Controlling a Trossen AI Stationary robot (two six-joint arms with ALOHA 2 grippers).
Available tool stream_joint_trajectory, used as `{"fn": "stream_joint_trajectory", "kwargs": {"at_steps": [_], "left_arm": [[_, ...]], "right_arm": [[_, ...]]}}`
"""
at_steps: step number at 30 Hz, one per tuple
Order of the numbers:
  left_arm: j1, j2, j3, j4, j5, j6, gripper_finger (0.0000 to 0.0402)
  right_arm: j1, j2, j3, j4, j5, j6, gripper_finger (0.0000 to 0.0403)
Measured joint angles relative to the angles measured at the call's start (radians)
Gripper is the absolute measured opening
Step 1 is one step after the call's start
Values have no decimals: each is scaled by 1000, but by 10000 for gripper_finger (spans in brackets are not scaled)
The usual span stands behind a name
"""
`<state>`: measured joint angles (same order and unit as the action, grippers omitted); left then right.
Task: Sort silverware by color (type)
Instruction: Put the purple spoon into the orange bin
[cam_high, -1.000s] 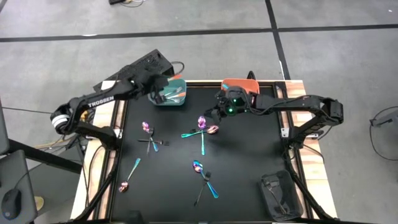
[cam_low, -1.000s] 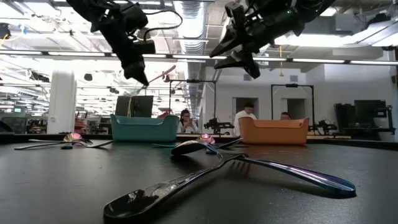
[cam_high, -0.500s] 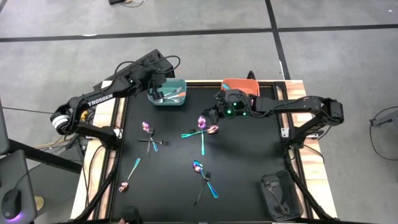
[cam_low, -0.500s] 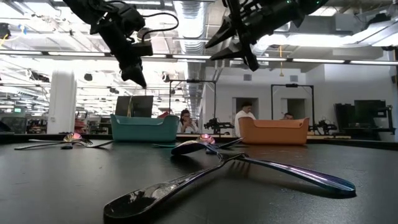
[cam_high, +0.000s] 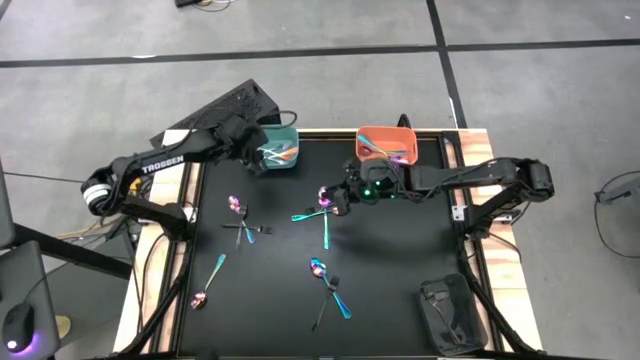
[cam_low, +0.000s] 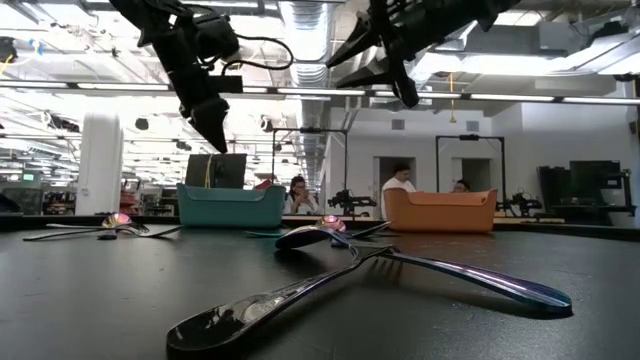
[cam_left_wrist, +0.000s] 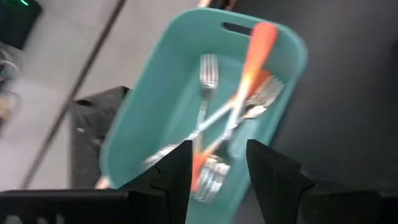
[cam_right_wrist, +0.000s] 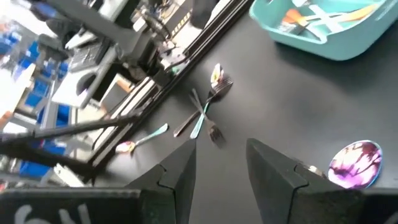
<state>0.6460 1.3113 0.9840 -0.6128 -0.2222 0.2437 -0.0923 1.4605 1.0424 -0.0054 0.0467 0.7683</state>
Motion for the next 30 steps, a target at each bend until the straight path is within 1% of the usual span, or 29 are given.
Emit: {"fn": "stream_joint_trajectory", "kwargs": {"at_steps": [3, 5, 8, 10, 15, 22, 25, 28, 30], "left_arm": [[-43, -9, 0, -45, 9, -115, 143], [-69, -21, 0, -68, 48, -175, 143], [-109, -42, 0, -84, 122, -222, 144], [-138, -60, 0, -95, 146, -231, 144], [-204, -102, 0, -141, 146, -256, 144], [-315, -109, -27, -187, 162, -328, 144], [-377, -109, -62, -188, 164, -388, 144], [-434, -109, -102, -188, 160, -450, 144], [-472, -109, -121, -186, 143, -486, 144]], "right_arm": [[-17, 0, 0, 12, 8, 28, 159], [-26, 0, 0, 25, 9, 30, 159], [-32, 0, 0, 47, 10, 57, 159], [-21, 0, 0, 68, 27, 71, 159], [47, 0, 0, 71, 177, 81, 159], [133, 0, 0, 69, 322, 105, 159], [147, 0, 0, 40, 346, 101, 159], [141, 16, 0, -56, 347, 92, 159], [128, 37, 0, -128, 347, 122, 159]]}}
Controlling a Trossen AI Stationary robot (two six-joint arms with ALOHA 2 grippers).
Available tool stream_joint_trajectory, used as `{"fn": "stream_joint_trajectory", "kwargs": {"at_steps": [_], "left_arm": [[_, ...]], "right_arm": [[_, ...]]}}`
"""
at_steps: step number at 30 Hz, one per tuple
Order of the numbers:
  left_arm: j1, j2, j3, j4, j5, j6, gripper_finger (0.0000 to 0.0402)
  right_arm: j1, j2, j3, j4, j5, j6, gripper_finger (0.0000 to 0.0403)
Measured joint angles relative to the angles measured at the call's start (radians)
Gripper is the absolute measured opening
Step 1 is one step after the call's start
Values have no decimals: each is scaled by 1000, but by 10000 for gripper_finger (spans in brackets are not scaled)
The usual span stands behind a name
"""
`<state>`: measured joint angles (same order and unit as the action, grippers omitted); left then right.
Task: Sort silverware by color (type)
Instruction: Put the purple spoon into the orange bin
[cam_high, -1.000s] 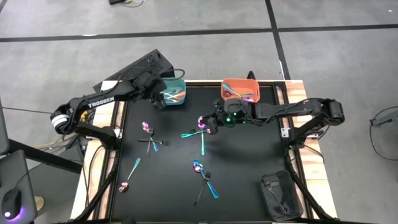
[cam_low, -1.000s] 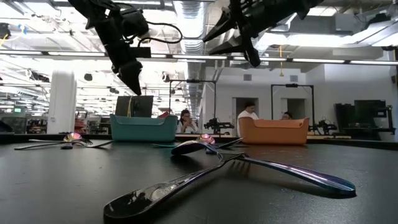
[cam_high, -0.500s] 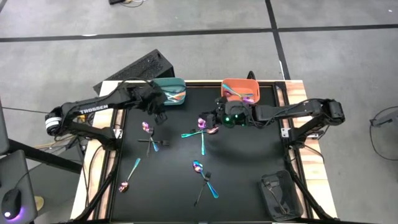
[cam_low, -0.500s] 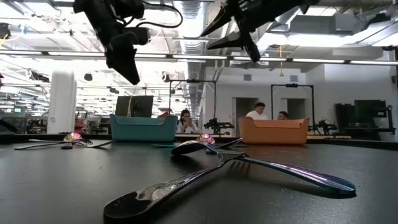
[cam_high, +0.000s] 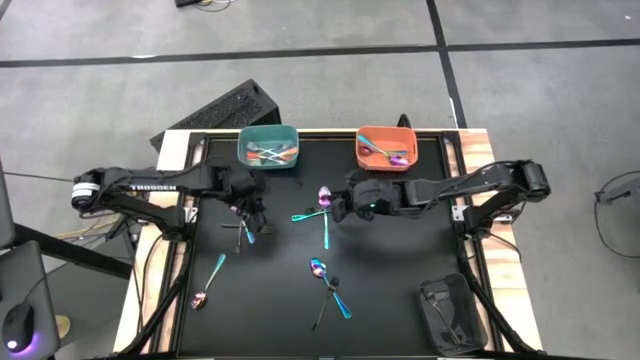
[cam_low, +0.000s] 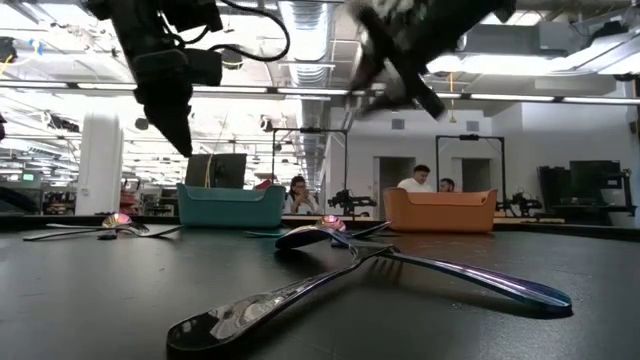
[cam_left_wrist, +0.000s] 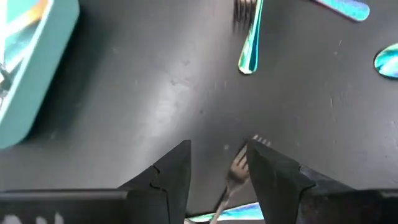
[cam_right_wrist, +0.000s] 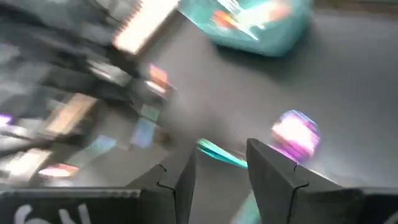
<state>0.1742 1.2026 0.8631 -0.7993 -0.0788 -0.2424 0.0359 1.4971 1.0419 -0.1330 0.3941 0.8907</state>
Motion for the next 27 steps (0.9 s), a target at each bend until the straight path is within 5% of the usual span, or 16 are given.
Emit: {"fn": "stream_joint_trajectory", "kwargs": {"at_steps": [12, 27], "left_arm": [[-175, 1, -15, 85, -140, -115, 144], [-218, -108, -10, 59, -243, -252, 144]], "right_arm": [[-139, 231, 36, 32, -110, -29, 159], [-360, 407, 364, -319, -273, -342, 159]]}}
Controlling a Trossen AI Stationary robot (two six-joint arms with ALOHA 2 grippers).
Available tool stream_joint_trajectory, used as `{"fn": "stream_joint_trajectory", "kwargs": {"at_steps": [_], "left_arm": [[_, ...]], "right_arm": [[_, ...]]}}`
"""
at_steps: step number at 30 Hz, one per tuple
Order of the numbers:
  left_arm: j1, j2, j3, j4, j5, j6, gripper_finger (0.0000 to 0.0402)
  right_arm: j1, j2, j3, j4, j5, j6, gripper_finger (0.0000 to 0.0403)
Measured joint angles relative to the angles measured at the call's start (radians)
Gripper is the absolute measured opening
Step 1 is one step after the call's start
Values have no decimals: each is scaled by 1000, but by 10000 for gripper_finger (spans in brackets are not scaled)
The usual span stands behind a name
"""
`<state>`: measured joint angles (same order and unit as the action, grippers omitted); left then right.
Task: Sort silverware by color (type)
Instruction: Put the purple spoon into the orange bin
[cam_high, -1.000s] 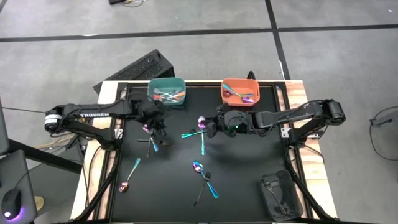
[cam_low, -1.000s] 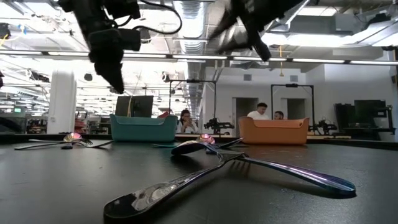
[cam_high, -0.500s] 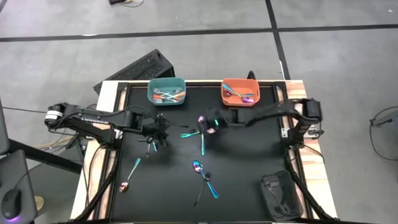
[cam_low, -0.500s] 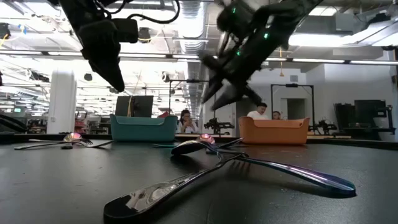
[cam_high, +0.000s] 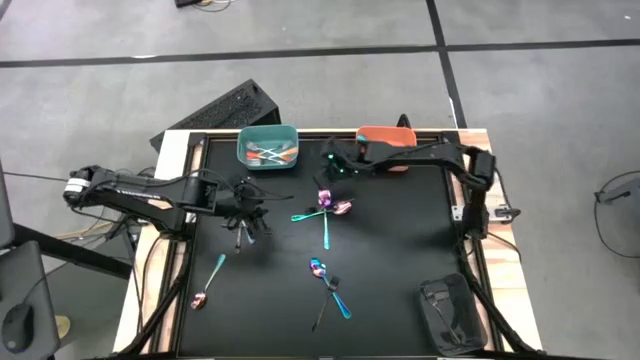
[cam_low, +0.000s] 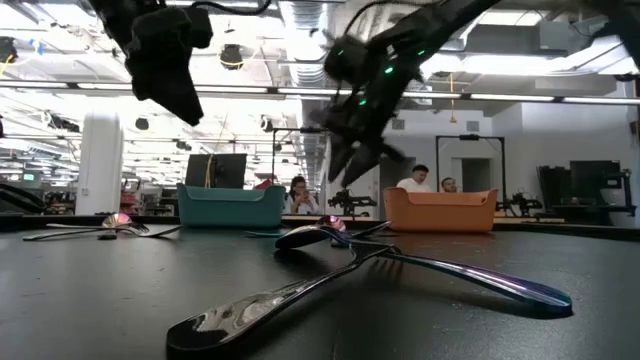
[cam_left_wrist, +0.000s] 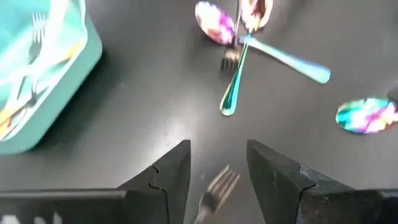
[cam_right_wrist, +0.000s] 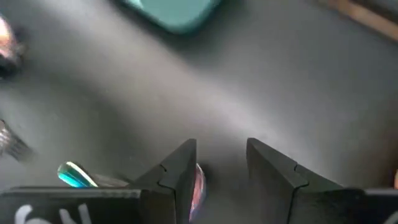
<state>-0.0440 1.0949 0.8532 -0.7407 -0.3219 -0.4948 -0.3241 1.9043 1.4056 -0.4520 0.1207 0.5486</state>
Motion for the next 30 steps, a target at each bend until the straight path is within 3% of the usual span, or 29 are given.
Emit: {"fn": "stream_joint_trajectory", "kwargs": {"at_steps": [5, 11, 18, 30], "left_arm": [[5, -42, 0, 6, -30, -4, 144], [6, -72, -1, 26, -49, -11, 144], [6, -82, -1, 40, -83, 1, 144], [6, -82, -1, 50, -97, 4, 144]], "right_arm": [[-13, 66, 73, -71, -72, -8, 159], [5, 68, 74, -78, -85, -19, 159], [6, 104, 73, -99, -180, -60, 159], [28, 174, 74, -89, -213, -79, 159]]}}
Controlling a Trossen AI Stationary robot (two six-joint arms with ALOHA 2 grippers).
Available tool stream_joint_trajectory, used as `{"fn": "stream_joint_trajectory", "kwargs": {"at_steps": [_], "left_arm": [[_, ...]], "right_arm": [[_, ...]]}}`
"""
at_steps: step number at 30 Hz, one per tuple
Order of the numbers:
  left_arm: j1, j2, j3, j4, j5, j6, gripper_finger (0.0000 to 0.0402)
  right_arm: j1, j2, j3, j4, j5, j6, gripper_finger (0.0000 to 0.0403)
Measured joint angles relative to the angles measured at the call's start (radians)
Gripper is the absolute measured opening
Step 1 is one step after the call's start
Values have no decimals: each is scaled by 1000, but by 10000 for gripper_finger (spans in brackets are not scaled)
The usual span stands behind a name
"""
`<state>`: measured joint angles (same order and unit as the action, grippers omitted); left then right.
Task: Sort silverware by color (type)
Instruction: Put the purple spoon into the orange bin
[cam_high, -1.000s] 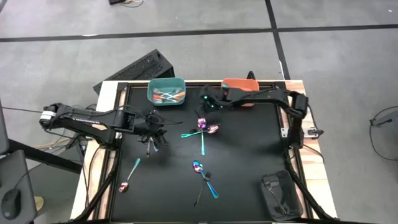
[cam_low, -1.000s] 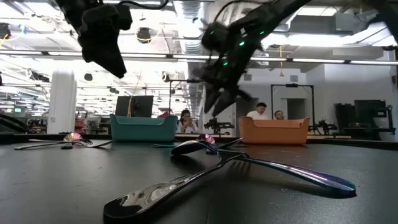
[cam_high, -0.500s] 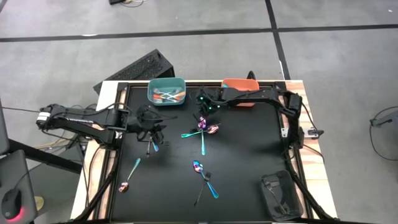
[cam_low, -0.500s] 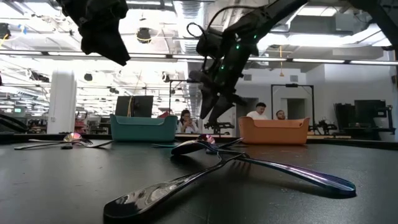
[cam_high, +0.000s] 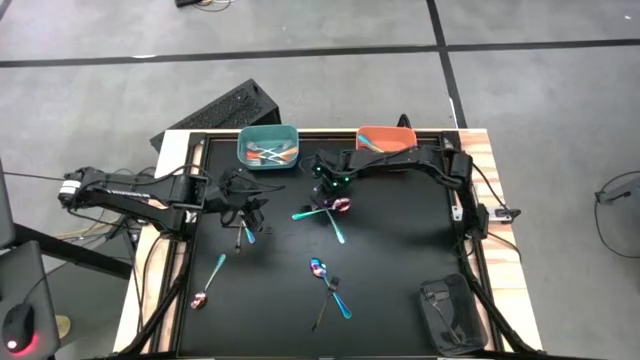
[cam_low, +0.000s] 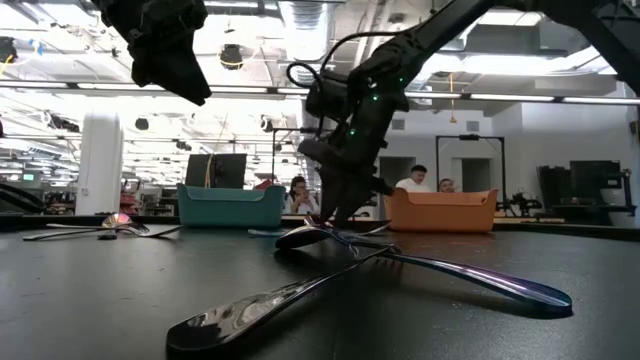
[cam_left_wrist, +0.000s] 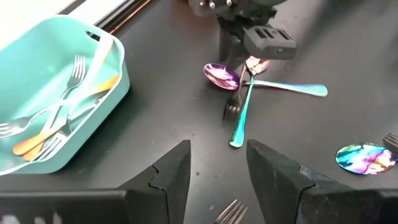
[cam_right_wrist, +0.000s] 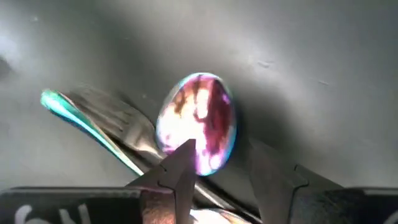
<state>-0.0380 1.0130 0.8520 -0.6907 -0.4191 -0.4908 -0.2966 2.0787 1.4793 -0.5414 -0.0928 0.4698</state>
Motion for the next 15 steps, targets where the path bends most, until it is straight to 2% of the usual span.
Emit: {"fn": "stream_joint_trajectory", "kwargs": {"at_steps": [4, 11, 15], "left_arm": [[0, 0, 0, 0, 2, -5, 144], [0, 0, 0, 0, 3, -11, 144], [0, 0, 0, 1, 2, -11, 144]], "right_arm": [[3, 6, -1, -18, -26, 0, 151], [7, 6, 0, 4, -19, 0, 120], [7, 6, 0, 13, -11, 0, 117]]}}
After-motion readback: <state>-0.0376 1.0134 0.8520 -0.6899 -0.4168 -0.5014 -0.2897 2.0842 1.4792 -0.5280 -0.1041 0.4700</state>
